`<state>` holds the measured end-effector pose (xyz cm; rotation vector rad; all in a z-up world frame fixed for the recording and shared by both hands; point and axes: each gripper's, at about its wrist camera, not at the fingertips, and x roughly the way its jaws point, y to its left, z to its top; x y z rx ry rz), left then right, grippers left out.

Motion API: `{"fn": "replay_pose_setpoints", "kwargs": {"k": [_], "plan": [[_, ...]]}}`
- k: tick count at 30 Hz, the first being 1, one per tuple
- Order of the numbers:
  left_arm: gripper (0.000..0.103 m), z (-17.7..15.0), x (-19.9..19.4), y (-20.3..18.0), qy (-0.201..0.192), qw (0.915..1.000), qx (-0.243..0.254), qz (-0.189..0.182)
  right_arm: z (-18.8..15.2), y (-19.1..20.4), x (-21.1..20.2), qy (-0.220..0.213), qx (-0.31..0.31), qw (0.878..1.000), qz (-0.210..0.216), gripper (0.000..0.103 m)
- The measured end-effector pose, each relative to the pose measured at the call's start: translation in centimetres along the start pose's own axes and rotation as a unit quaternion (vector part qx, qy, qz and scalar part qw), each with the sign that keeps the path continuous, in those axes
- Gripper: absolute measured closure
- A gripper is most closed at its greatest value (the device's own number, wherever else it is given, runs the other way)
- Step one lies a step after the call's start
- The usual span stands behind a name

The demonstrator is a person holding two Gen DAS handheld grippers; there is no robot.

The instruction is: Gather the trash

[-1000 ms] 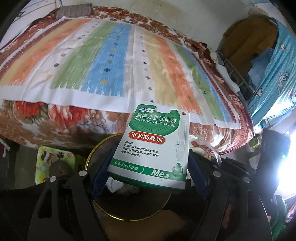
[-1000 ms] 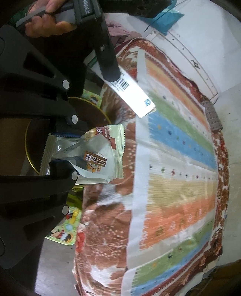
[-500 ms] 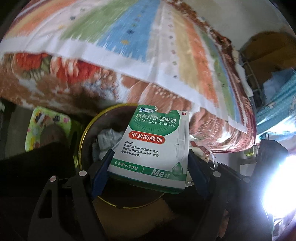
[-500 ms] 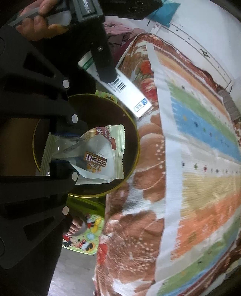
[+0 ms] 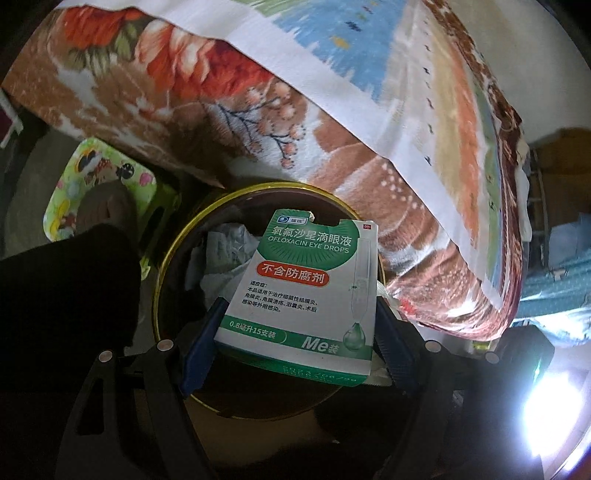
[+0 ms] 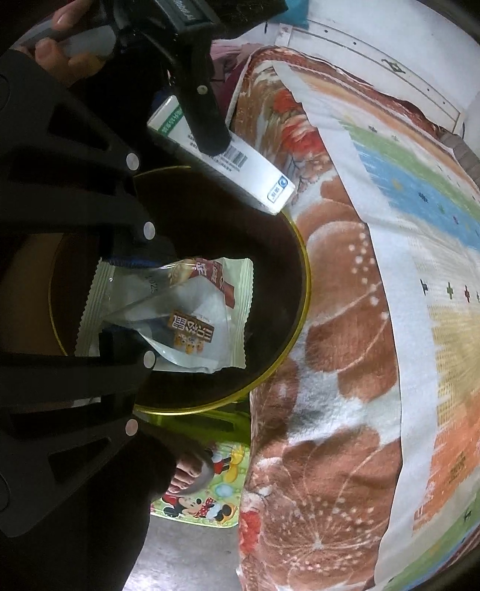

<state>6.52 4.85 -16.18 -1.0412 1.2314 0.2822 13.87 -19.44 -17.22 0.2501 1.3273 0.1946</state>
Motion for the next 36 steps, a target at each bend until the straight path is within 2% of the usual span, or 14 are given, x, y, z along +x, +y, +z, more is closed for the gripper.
{"fn": "replay_pose_setpoints", "kwargs": {"k": [2,4,6,8,11,16,19,21,25,27,28,31,33,36], "plan": [[0.026,0.3,0.3,0.2,0.003,1.0,-0.009,-0.001,0.1,-0.1,0.3,0.001,0.002,1.0,-0.001,0.072],[0.019,0.6,0.8,0.4,0.007,0.9998,-0.018,-0.01,0.3,-0.2,0.6,0.004,0.006,1.0,-0.001,0.067],[0.019,0.9,0.9,0.2,0.0,0.9996,-0.021,-0.017,0.5,-0.4,1.0,0.008,0.012,1.0,-0.003,0.057],[0.019,1.1,0.7,-0.1,-0.007,0.9997,-0.016,-0.014,0.6,-0.7,1.2,0.008,0.016,1.0,-0.006,0.053],[0.019,1.1,0.0,-0.3,-0.023,0.9997,-0.005,-0.003,0.7,-0.8,1.1,0.005,0.016,1.0,-0.013,0.048],[0.019,0.8,-2.1,-1.6,-0.046,0.9977,0.047,0.014,0.6,-0.2,-1.1,-0.023,-0.003,1.0,-0.014,0.041],[0.017,0.1,-4.0,-2.8,-0.076,0.9904,0.107,0.044,0.4,-0.1,-3.9,-0.062,-0.011,0.998,-0.013,0.038],[0.014,-0.8,-5.2,-3.8,-0.095,0.9816,0.154,0.061,0.0,0.1,-5.8,-0.087,-0.028,0.996,-0.023,0.034],[0.01,-2.5,-7.2,-5.1,-0.121,0.9634,0.226,0.077,-1.1,0.5,-8.5,-0.118,-0.065,0.99,-0.044,0.031],[0.008,-3.8,-8.2,-5.5,-0.137,0.9489,0.27,0.09,-1.8,0.6,-9.7,-0.131,-0.072,0.988,-0.027,0.029],[0.008,-4.3,-8.5,-5.5,-0.142,0.9447,0.28,0.094,-2.0,0.8,-10.1,-0.136,-0.075,0.988,-0.022,0.028],[0.006,-5.9,-9.8,-5.4,-0.158,0.931,0.314,0.098,-3.5,1.4,-11.9,-0.158,-0.1,0.982,-0.04,0.021],[0.006,-6.8,-10.4,-5.1,-0.164,0.9279,0.323,0.088,-4.5,1.6,-12.6,-0.161,-0.109,0.98,-0.036,0.016],[0.006,-8.0,-10.8,-4.1,-0.158,0.9308,0.324,0.057,-6.2,1.9,-13.2,-0.16,-0.126,0.978,-0.038,0.009]]}}
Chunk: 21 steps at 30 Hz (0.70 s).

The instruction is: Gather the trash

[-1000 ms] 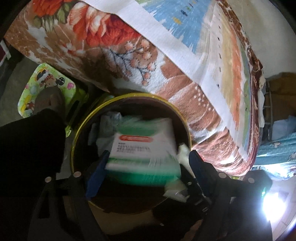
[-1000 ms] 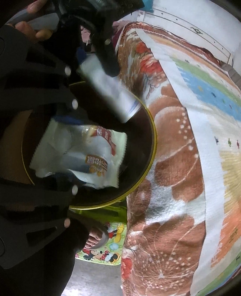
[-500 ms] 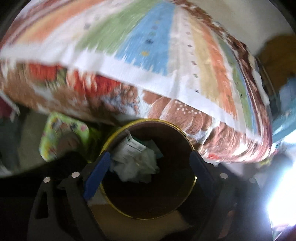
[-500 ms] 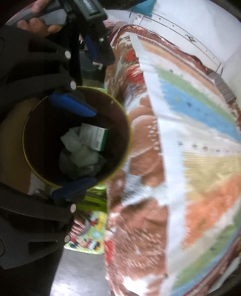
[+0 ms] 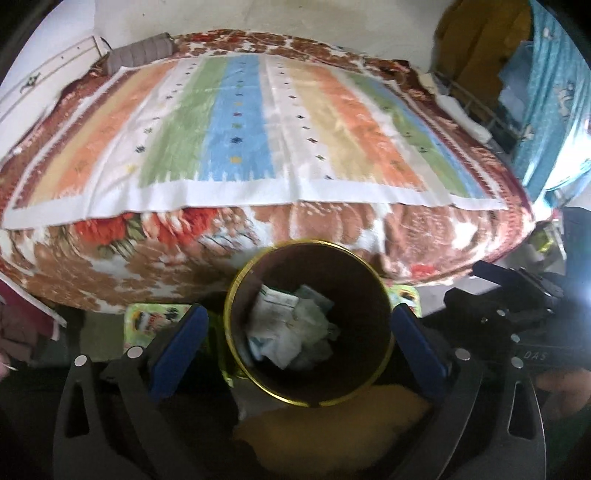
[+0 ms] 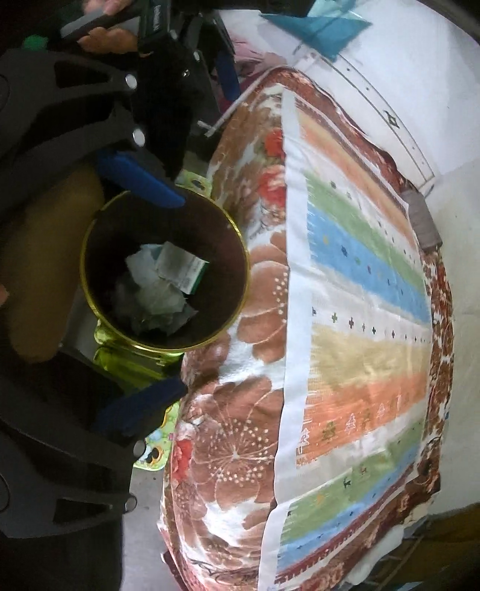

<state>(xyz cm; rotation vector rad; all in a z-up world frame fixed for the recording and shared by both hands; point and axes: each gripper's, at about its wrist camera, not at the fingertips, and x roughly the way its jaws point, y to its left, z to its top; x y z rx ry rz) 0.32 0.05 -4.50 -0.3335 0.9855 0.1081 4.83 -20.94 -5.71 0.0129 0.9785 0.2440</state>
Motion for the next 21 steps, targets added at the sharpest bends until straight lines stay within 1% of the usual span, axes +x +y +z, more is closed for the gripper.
{"fn": "replay_pose_setpoints", "kwargs": {"k": [2,5,7,12,14,16,21], "plan": [[0.006,-1.0,-0.4,-0.1,-0.007,0.9999,0.003,-0.011,-0.9,0.3,-0.5,0.005,-0.008,1.0,0.007,0.009],[0.006,-1.9,-0.3,-0.8,-0.001,0.9997,0.023,0.004,-1.8,0.4,-1.0,0.014,-0.013,1.0,0.014,0.009],[0.006,-2.0,-0.2,-0.9,-0.001,0.9998,0.02,0.007,-2.2,0.6,-1.3,0.012,-0.016,1.0,0.023,0.009],[0.006,-1.9,0.2,-0.4,0.006,0.9999,0.007,0.009,-2.2,0.6,-1.3,0.009,-0.012,1.0,0.025,0.009],[0.006,-1.9,0.3,-0.4,0.005,0.9997,0.006,0.021,-2.2,0.5,-1.3,0.008,-0.013,1.0,0.026,0.009],[0.006,-2.0,0.3,-0.5,0.002,0.999,0.007,0.044,-2.2,0.4,-1.3,0.009,-0.013,1.0,0.025,0.009],[0.006,-1.9,0.5,-0.4,0.01,0.9993,0.003,0.036,-2.2,0.6,-1.2,0.011,-0.014,1.0,0.025,0.009]]}}
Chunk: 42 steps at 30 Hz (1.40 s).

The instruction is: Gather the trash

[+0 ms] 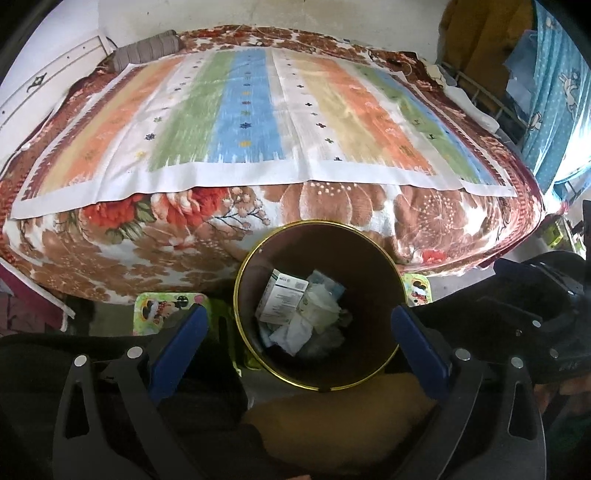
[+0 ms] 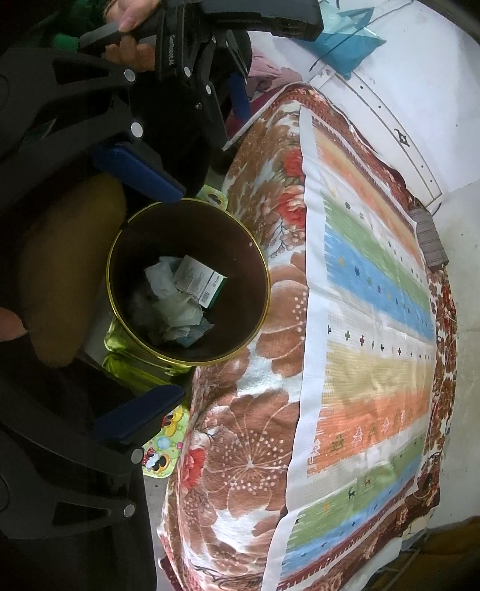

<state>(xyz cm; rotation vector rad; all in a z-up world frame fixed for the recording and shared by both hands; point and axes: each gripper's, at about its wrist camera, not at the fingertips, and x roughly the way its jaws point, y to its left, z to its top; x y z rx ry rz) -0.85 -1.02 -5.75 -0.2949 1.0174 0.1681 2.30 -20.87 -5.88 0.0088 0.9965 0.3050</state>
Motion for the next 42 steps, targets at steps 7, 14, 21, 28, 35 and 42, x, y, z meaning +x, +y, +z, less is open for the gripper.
{"fn": "replay_pose_setpoints", "kwargs": {"k": [7,14,21,28,35,42], "plan": [[0.006,-0.05,0.07,-0.09,0.003,0.9999,-0.002,-0.01,-0.03,-0.09,0.0,0.0,0.001,1.0,0.002,0.009],[0.006,-0.01,0.19,-0.14,0.004,0.9999,-0.009,-0.006,-0.08,-0.03,0.24,0.001,0.0,1.0,0.003,0.009],[0.006,-0.02,0.22,0.06,0.006,0.9999,-0.009,-0.006,-0.11,0.08,0.37,0.003,-0.001,1.0,0.005,0.009],[0.006,-0.17,0.45,0.07,0.008,0.9999,-0.012,-0.005,-0.21,0.22,0.36,0.002,0.004,1.0,0.01,0.009],[0.006,-0.17,0.47,0.12,0.008,0.9999,-0.012,-0.006,-0.24,0.25,0.35,0.003,0.004,1.0,0.01,0.009],[0.006,-0.31,0.56,0.15,0.009,0.9999,-0.012,-0.006,-0.28,0.21,0.29,0.004,0.004,1.0,0.011,0.009]]}}
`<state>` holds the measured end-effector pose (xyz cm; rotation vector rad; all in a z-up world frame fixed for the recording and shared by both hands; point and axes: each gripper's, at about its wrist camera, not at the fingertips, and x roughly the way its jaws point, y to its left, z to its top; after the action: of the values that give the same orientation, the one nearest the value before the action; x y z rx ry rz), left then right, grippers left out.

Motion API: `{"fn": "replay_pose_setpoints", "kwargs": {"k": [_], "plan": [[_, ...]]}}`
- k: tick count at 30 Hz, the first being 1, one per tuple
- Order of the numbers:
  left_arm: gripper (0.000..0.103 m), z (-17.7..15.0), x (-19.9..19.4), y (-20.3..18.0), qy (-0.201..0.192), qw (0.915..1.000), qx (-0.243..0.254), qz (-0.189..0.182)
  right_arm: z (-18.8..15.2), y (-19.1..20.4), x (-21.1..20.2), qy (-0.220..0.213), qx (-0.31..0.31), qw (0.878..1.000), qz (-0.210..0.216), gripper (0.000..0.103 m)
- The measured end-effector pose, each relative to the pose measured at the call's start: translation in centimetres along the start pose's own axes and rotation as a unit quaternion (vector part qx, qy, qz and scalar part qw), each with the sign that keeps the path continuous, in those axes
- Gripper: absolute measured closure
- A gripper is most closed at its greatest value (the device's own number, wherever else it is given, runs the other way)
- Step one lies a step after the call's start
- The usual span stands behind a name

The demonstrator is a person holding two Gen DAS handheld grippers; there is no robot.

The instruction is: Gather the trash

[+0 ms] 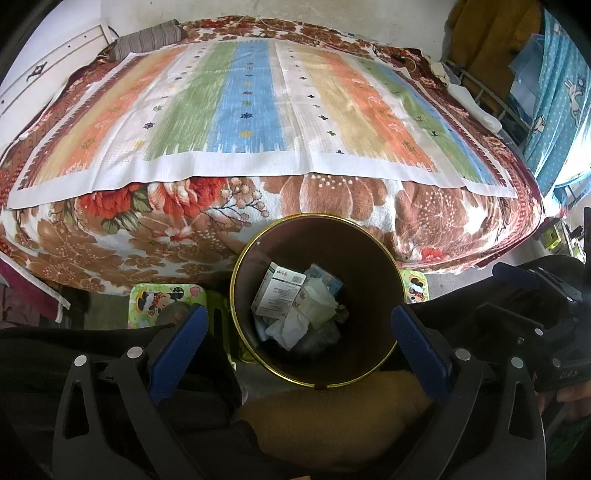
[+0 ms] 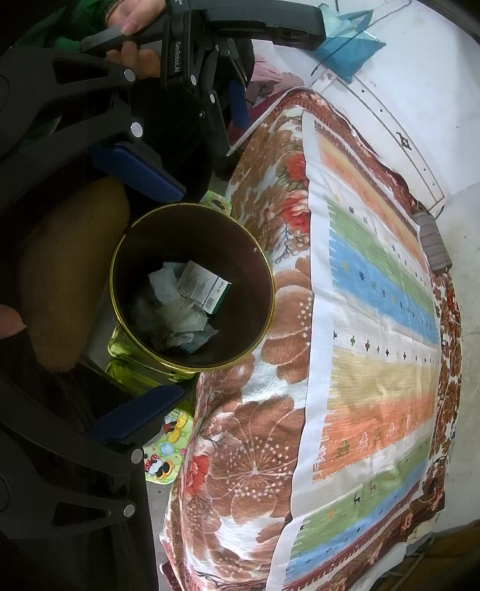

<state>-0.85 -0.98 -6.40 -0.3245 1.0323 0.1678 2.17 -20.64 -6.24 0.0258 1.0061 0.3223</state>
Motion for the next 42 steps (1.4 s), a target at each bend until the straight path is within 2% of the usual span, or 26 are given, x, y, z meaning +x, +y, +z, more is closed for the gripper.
{"fn": "replay_pose_setpoints", "kwargs": {"k": [42], "plan": [[0.006,-0.02,0.14,-0.08,0.003,1.0,-0.001,-0.001,0.0,0.05,-0.1,0.001,0.003,1.0,0.001,0.009]]}}
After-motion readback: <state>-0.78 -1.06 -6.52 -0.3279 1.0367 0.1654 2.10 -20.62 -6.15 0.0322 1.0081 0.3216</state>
